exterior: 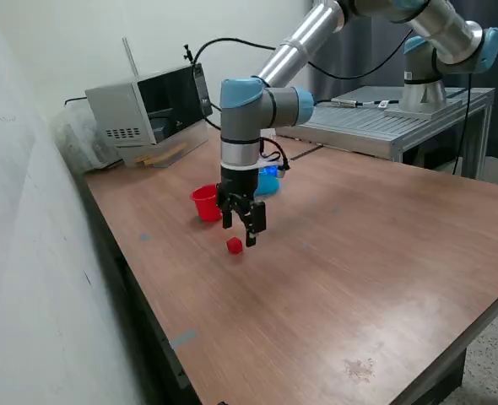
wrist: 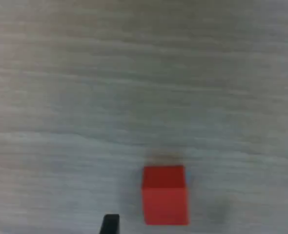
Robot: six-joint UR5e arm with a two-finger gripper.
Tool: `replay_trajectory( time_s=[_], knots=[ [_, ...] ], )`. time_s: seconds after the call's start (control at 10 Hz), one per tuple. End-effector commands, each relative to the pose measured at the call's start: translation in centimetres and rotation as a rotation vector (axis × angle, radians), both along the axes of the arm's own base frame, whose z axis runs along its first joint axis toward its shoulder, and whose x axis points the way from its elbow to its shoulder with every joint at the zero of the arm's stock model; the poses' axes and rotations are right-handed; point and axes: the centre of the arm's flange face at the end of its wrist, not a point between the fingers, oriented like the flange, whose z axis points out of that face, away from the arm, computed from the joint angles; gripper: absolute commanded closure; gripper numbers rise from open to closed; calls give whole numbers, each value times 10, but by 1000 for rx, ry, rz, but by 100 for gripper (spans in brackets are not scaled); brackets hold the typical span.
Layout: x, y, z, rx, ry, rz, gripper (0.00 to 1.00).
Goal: Place red objects in the red bin, and blue objects in the blue bin.
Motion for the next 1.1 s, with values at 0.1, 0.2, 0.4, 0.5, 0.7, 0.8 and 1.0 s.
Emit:
replay_trajectory(
  time_s=[0.1,0.2,0.4,0.5,0.7,0.8,1.0],
  knots=[
    [-11,17,-23,13,9,-23,0],
    [-12,21,-26,13,6,-28,0],
    [-13,22,-25,14,17,-30,100],
    [-13,27,-25,17,17,-35,100],
    [-12,34,-29,19,7,-43,100],
    [-14,41,-26,25,7,-46,100],
    [-11,55,4,44,29,-60,100]
  ],
)
